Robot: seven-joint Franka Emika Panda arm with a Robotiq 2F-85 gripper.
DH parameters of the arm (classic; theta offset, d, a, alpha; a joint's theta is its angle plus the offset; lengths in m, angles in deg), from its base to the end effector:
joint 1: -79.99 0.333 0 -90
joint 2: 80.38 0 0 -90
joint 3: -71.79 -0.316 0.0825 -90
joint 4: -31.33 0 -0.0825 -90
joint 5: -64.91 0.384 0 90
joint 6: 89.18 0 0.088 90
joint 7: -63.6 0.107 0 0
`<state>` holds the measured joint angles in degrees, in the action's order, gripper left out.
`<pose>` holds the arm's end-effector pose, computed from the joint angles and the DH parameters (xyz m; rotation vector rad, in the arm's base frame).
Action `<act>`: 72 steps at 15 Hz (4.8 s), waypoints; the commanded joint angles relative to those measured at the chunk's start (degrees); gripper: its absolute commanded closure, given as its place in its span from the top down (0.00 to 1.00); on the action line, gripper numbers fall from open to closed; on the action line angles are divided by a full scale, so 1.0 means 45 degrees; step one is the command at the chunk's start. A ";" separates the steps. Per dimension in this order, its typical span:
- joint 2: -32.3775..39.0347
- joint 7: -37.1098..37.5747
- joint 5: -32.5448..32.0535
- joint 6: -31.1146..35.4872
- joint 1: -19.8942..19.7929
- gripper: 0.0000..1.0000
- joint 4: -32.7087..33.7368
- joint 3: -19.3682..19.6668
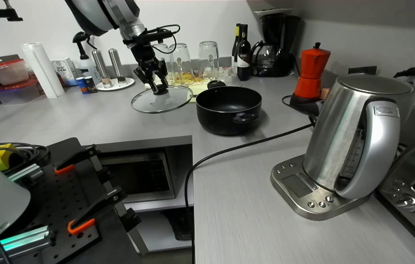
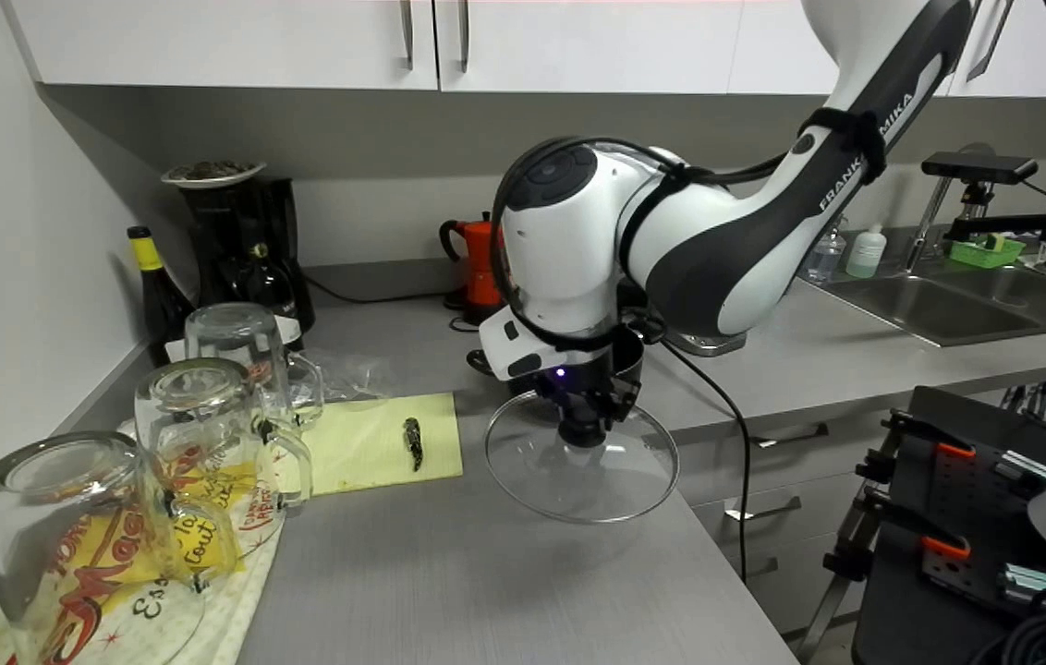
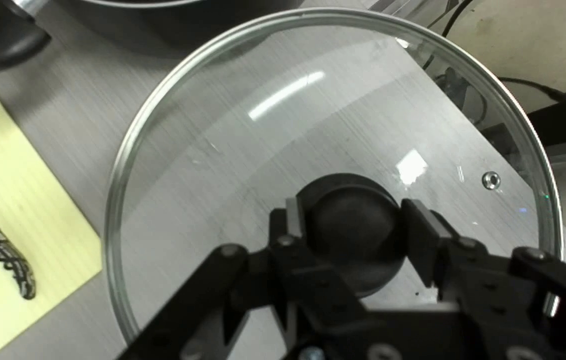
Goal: Put the lid on the pot
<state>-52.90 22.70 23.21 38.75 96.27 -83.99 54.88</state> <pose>0.4994 0.3007 0.2067 1.7203 2.1587 -0.3132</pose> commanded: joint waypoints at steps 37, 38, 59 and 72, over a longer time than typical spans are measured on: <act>-0.0420 0.2177 0.2455 -0.2479 -0.2284 0.25 0.3132 0.2447; -0.0277 0.2117 0.2471 -0.2498 -0.2333 0.25 0.3317 0.2459; 0.2742 0.1474 0.2605 -0.3932 -0.2255 0.25 0.7280 0.2561; 0.3401 0.1026 0.2936 -0.3958 -0.2203 0.25 0.7758 0.2578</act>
<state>-38.24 29.72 34.65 23.45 85.95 -51.89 66.12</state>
